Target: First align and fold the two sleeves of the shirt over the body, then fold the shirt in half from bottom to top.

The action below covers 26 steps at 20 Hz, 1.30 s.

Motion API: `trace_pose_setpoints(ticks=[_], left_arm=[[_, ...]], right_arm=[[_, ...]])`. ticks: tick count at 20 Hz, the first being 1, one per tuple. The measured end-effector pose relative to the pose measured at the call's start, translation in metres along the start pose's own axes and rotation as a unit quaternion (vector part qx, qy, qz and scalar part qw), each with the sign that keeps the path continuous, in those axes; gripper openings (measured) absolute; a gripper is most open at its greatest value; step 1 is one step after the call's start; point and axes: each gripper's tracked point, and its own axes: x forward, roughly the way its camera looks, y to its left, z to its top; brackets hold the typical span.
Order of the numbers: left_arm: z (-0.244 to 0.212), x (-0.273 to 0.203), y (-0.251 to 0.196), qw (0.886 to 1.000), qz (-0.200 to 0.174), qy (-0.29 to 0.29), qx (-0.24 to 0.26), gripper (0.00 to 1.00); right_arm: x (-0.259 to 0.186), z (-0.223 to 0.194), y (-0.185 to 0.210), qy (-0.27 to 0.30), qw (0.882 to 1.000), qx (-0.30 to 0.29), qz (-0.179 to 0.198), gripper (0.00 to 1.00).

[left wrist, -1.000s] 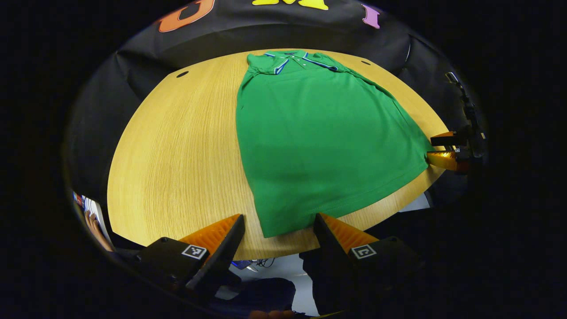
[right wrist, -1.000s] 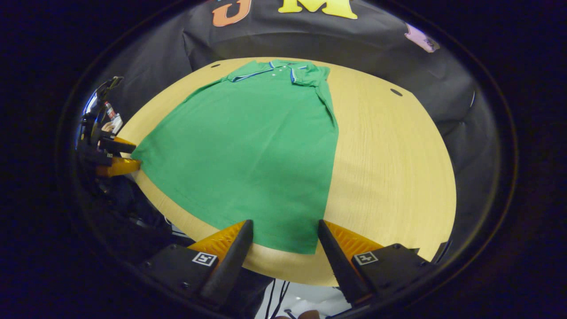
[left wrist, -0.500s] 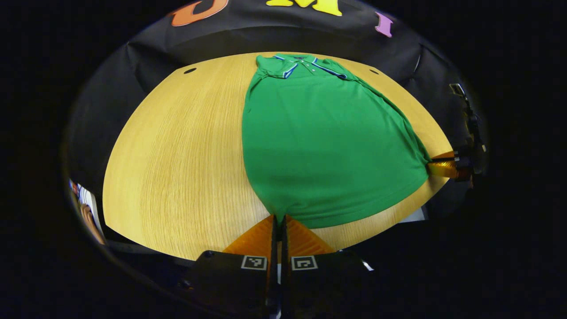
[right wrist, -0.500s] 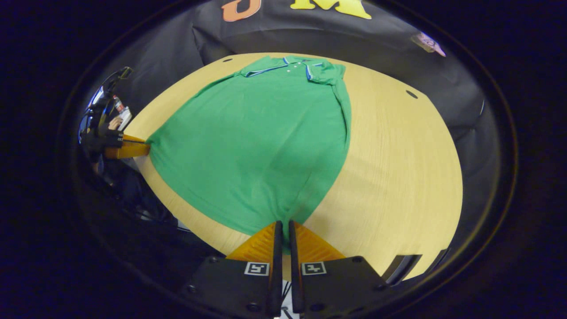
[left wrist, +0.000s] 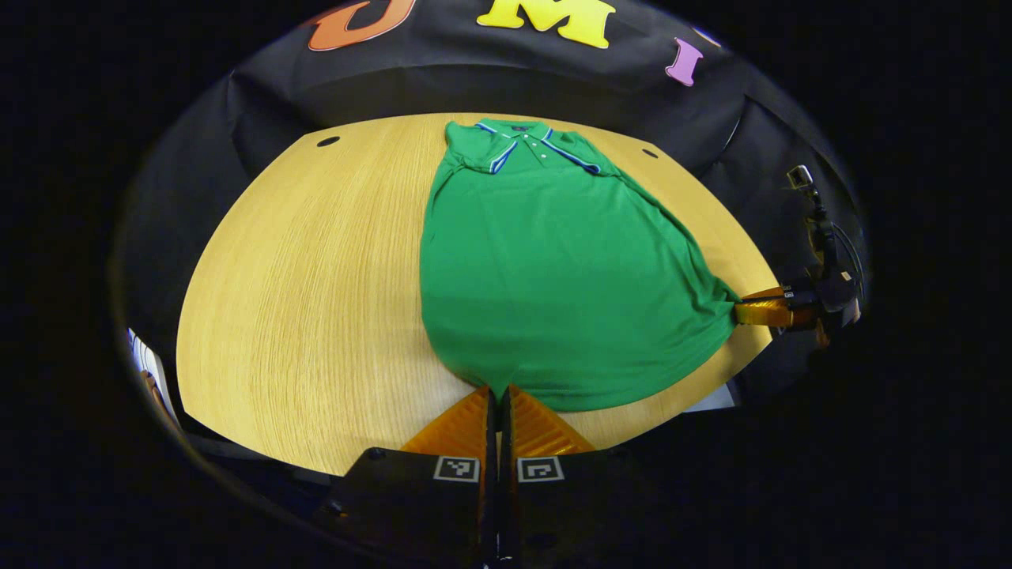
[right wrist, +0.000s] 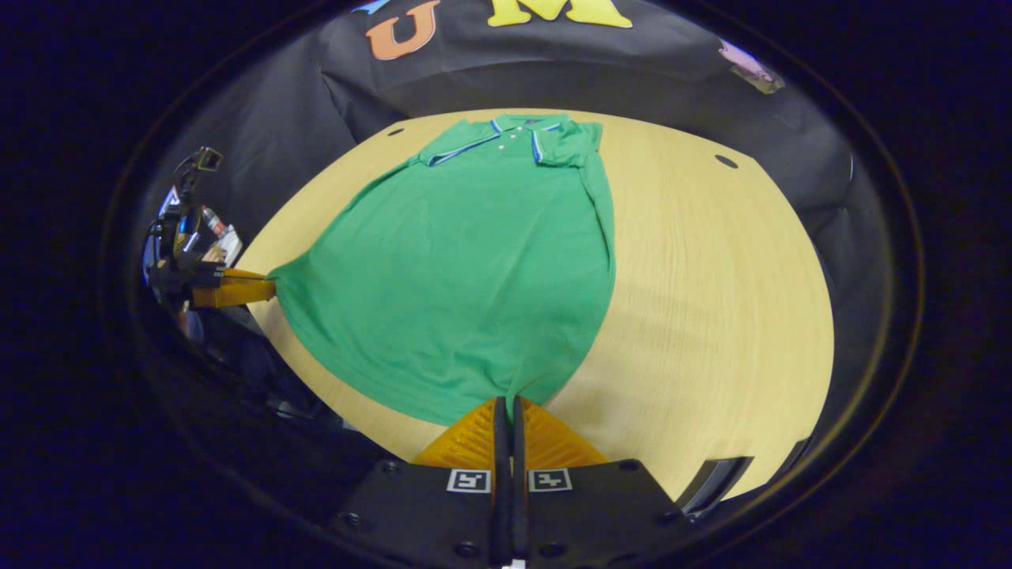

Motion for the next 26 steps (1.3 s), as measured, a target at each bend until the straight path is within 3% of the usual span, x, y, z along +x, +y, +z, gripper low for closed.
trace_pose_setpoints(ticks=[5, 11, 21, 26], left_arm=[[0.03, -0.006, 0.006, 1.0, 0.004, -0.025, 0.016, 0.04], [0.09, -0.015, 0.007, 0.997, -0.001, -0.074, -0.006, 0.04], [0.205, -0.01, 0.031, 0.989, 0.007, -0.149, 0.013, 0.04], [0.268, -0.003, 0.044, 0.982, 0.004, -0.186, -0.007, 0.04]], right_arm=[[-0.012, 0.043, -0.003, -0.036, 0.999, 0.033, 0.014, 0.03], [-0.025, 0.094, -0.007, -0.075, 0.996, 0.048, 0.024, 0.0], [-0.04, 0.227, -0.031, -0.163, 0.985, 0.055, 0.025, 0.0], [-0.032, 0.281, -0.043, -0.186, 0.981, 0.051, 0.02, 0.0]])
